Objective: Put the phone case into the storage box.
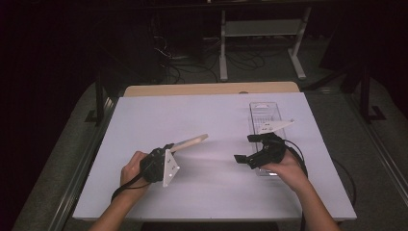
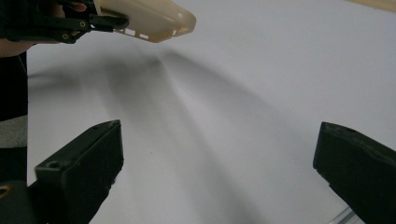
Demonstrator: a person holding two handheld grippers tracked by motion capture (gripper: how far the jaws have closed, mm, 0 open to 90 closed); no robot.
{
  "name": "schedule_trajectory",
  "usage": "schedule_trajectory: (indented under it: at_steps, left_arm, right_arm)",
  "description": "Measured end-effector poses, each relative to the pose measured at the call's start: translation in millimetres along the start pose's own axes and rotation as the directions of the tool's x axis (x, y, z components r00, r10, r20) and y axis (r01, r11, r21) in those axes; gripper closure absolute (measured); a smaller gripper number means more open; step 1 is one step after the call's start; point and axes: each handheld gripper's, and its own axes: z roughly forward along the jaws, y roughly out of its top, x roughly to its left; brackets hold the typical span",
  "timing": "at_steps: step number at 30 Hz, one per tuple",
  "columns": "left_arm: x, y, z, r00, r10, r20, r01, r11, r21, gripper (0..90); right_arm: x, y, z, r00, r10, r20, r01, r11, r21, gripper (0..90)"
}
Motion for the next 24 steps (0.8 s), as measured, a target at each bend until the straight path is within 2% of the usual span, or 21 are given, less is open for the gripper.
schedule_trajectory:
  at_steps: [5,6,13,19,21,24]
  left_arm:
    - [2.5,-1.4,1.2,0.9978,-0.064,0.020,0.064,0.9979,-0.010,79.3]
    - [1.8,-1.7,1.3,0.9957,-0.088,0.027,0.089,0.9960,-0.008,79.3]
    - [6.5,-2.6,2.7,0.9885,-0.142,0.053,0.142,0.9899,0.002,79.3]
    - [9.8,-3.2,4.3,0.9756,-0.206,0.076,0.206,0.9785,0.004,79.3]
    - [9.6,-2.9,5.0,0.9740,-0.213,0.076,0.213,0.9770,0.011,79.3]
    - [11.5,-2.0,6.9,0.9623,-0.256,0.093,0.256,0.9667,0.013,79.3]
  right_arm:
    - [0.1,0.0,0.3,1.0000,-0.002,0.001,0.002,1.0000,-0.002,1.3]
    - [0.1,0.0,0.3,1.0000,-0.001,0.002,0.001,1.0000,-0.002,1.3]
    - [-0.3,-0.1,0.0,1.0000,-0.002,0.000,0.002,1.0000,-0.002,1.3]
    - [-0.4,0.0,0.0,1.0000,-0.007,-0.002,0.007,1.0000,0.000,1.3]
    - [-0.3,-0.1,-0.2,1.0000,-0.005,-0.004,0.005,1.0000,0.001,1.3]
    - [-0.5,0.0,-0.1,1.0000,-0.007,-0.004,0.007,1.0000,0.000,1.3]
